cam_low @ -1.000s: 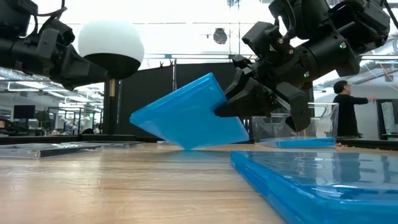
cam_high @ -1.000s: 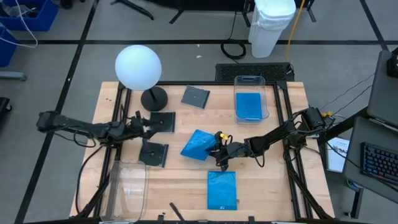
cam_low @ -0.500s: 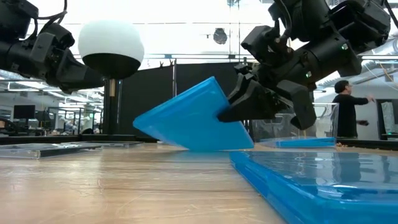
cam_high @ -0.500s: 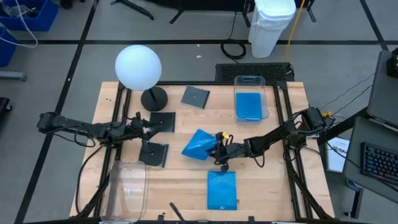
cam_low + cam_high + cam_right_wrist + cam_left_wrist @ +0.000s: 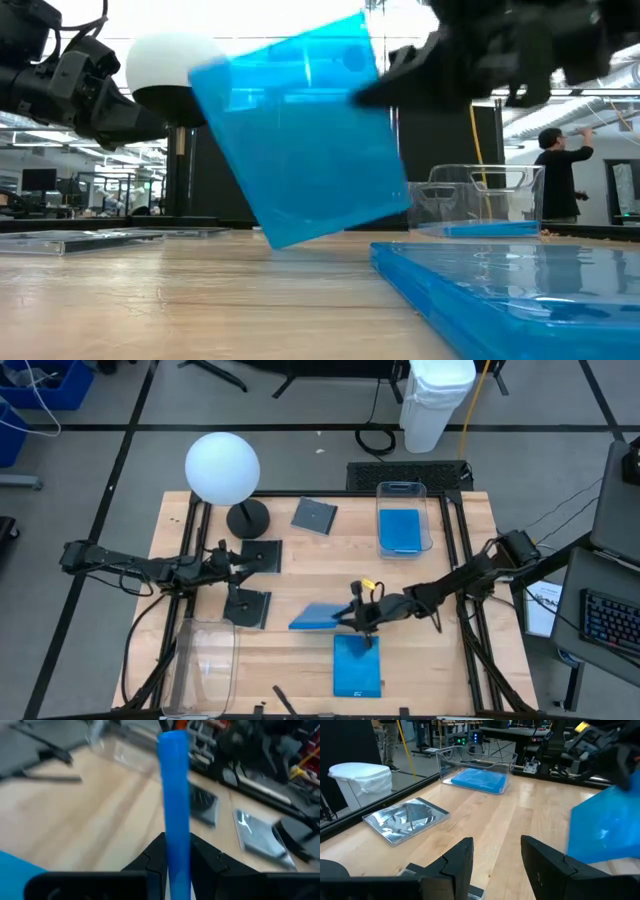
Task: Pick & place jewel cases by type
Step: Put the top blue CD case into the top transparent bin
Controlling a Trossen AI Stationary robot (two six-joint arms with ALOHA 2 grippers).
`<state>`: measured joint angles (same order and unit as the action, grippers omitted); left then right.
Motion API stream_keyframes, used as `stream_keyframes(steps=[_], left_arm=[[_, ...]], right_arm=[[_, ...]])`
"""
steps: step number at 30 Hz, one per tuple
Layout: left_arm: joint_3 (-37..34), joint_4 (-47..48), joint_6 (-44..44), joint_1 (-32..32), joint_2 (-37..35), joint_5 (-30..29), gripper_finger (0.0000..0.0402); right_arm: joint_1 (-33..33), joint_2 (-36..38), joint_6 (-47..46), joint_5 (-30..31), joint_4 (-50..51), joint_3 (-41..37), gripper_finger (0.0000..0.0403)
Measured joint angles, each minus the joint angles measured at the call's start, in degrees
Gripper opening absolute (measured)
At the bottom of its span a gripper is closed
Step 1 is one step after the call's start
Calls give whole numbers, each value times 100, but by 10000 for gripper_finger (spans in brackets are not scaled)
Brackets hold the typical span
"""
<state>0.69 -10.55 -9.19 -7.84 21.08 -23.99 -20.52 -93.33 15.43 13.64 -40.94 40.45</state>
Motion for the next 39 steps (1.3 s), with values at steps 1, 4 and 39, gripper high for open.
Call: stream_keyframes(steps=[1,4,39], left_arm=[[0,0,0,0,0,0,170],[0,0,-2,0,0,2,170],[0,0,-4,0,0,7,170]], right_arm=[[-40,70,-75,3,-4,0,49],[-138,270,-333,29,99,0,37],[-86,395,-2120,-4544,-877,1,27]])
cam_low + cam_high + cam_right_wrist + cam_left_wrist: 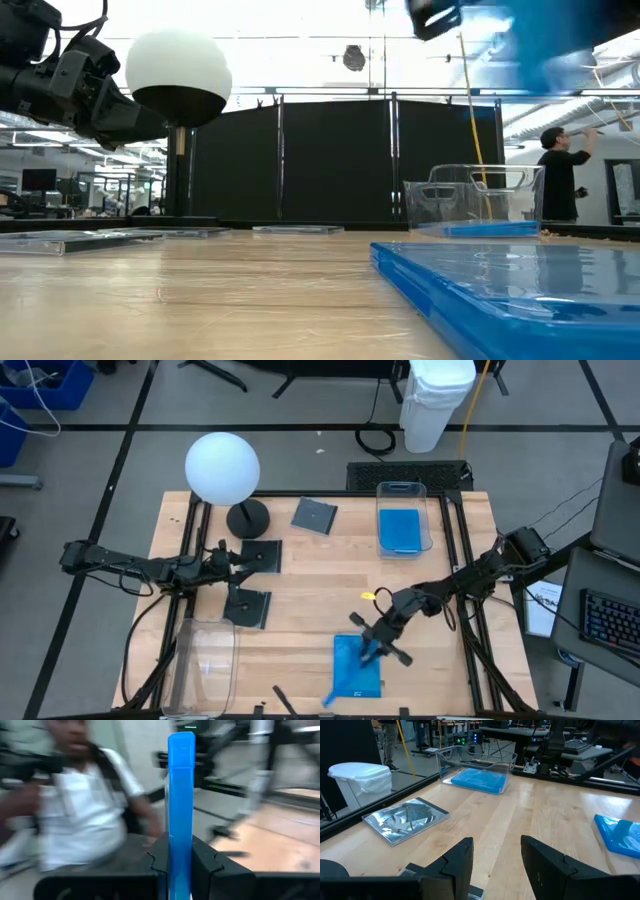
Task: Pick & place jewel cases by type
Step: Put the top blue CD case into the top transparent bin
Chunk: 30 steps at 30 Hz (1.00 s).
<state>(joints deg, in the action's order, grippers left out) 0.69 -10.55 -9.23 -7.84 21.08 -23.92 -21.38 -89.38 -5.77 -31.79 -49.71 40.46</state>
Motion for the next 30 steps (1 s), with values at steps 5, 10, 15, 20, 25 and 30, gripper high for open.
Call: stream_keyframes(steps=[5,10,15,20,25,30], left_arm=[[0,0,0,0,0,0,170],[0,0,0,0,0,0,170],[0,0,2,0,2,0,170],[2,1,2,0,2,0,170],[2,2,2,0,2,-2,170],[2,0,2,0,2,0,170]], right_arm=[[-116,0,-499,-1092,105,1,27],[-289,0,-333,-764,303,1,27],[-252,2,-352,-431,536,4,27],[-183,308,-377,-425,1573,3,27],[-187,914,-129,-120,2111,3,27],[-187,1733,329,555,3079,1,27]])
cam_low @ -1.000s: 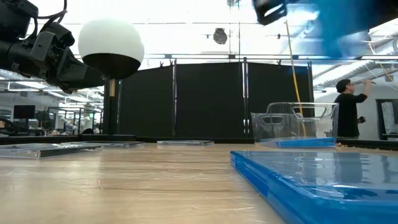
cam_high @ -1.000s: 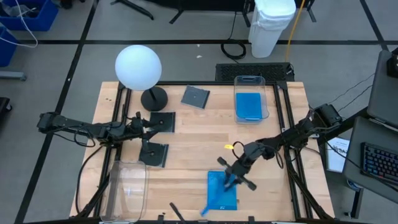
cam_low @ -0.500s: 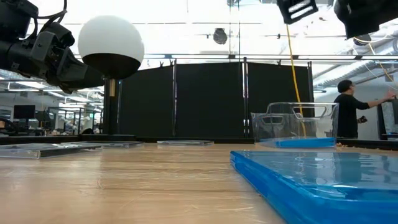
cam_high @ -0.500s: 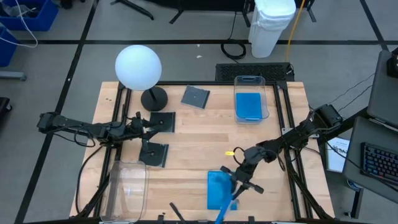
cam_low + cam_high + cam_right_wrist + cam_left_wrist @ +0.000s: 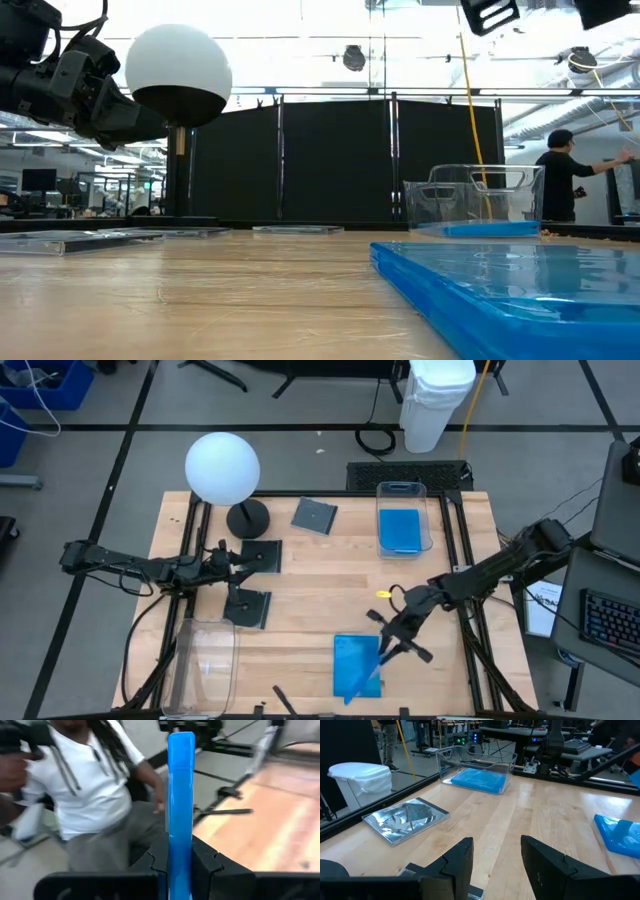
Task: Pick & place jewel cases by type
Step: Put the top blue CD case into the top transparent bin
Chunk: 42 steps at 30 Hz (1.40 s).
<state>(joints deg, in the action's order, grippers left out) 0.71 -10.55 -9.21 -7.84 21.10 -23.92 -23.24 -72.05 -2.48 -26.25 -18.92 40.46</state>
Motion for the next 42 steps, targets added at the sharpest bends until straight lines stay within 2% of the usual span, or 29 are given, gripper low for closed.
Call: stream_keyframes(steps=[3,7,15,21,26,42], left_arm=[[0,0,0,0,0,0,170],[0,1,0,-2,0,0,170],[0,0,0,0,-1,-1,170],[0,0,0,0,-2,0,170],[0,2,0,0,0,0,170],[0,0,0,0,0,-1,170]], right_arm=[[20,420,92,375,30,-202,27],[163,901,-36,493,-306,-786,27],[570,1704,-578,830,-2286,-2402,27],[867,2289,-604,1263,-3379,-3178,27],[1072,2553,-606,1295,-3446,-3344,27],[1443,2555,-538,1288,-3440,-3344,31]])
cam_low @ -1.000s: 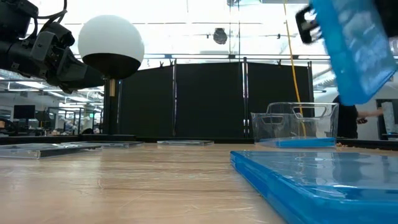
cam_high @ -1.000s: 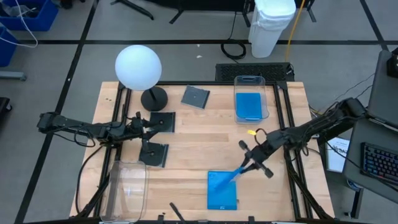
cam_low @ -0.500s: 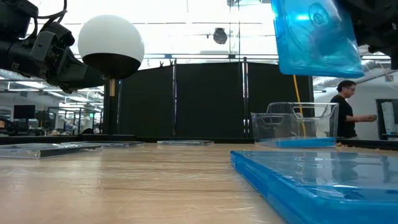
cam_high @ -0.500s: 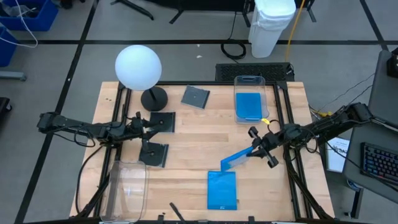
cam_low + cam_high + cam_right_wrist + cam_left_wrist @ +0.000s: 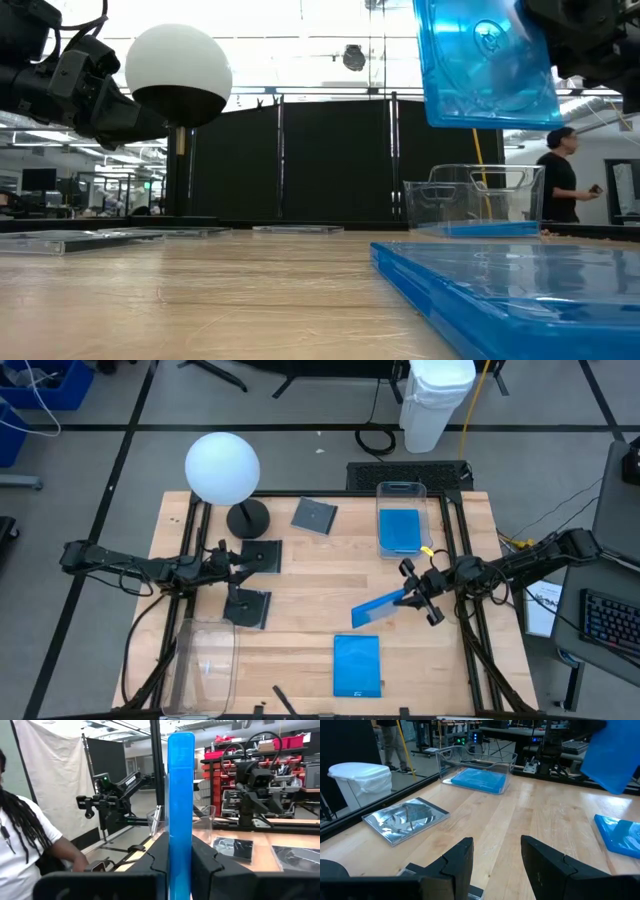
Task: Pick & place jewel cases by type
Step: Put the top blue CD case into the top transparent bin
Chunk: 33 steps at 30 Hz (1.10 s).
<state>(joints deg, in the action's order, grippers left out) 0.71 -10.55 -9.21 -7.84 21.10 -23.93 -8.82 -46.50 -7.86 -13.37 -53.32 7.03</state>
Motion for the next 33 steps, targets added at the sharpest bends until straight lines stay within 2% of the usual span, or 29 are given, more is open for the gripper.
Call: stream_keyframes(steps=[18,27,33], left_arm=[[0,0,0,-1,0,-1,170],[0,0,0,0,0,-1,170],[0,0,0,0,0,-1,170]], right_arm=[[17,0,425,38,0,2,26],[17,-2,960,1847,5,4,26],[17,-2,1159,3733,-7,4,26]])
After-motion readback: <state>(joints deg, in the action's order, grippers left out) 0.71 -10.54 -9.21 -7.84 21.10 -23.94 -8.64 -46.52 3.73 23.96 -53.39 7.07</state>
